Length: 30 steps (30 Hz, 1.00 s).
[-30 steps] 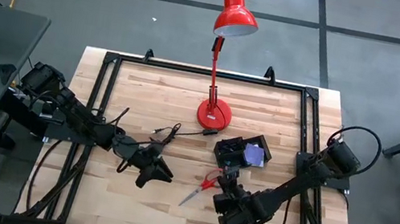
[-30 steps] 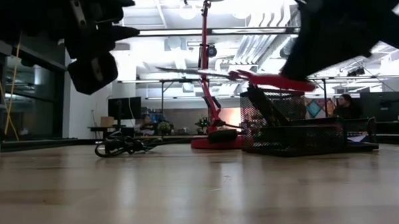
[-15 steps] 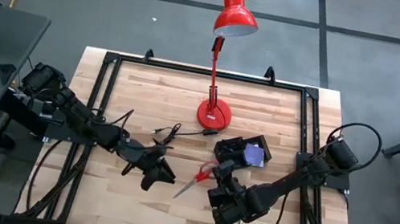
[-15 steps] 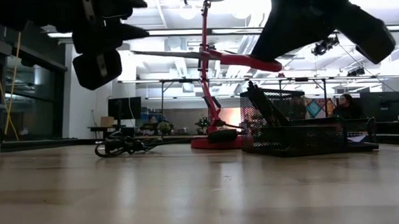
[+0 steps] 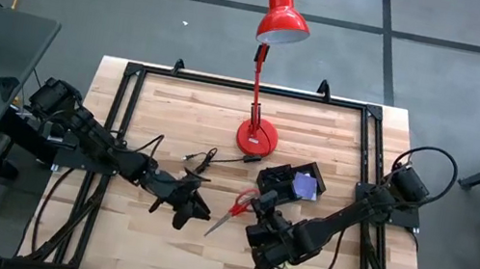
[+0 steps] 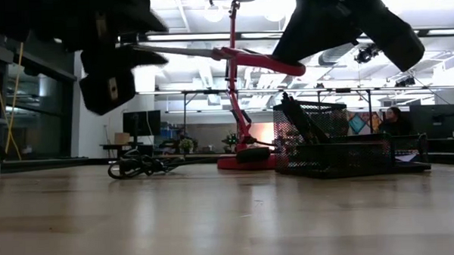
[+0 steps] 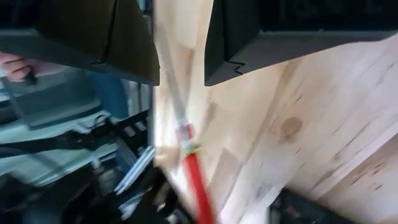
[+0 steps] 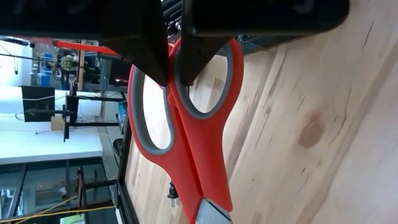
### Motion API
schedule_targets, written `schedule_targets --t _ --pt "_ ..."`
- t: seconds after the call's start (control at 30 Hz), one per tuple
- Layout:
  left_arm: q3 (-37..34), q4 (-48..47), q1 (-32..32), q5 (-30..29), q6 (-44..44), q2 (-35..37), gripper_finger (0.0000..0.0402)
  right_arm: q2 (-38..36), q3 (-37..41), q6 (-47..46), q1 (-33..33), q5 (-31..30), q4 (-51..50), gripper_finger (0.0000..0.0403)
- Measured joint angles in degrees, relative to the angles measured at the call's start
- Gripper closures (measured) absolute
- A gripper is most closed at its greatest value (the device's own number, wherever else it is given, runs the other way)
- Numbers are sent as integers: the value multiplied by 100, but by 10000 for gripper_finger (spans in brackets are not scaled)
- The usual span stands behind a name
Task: Pick and place office supplies into organizer
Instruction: Put the scissors into the desk organizer
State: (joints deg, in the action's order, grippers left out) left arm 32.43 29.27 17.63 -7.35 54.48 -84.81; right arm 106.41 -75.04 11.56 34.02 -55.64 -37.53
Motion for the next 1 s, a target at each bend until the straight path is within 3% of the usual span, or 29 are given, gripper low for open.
schedule_targets --t 1.0 --pt "-10 -33 0 74 86 -59 286 0 4 546 -387 101 557 400"
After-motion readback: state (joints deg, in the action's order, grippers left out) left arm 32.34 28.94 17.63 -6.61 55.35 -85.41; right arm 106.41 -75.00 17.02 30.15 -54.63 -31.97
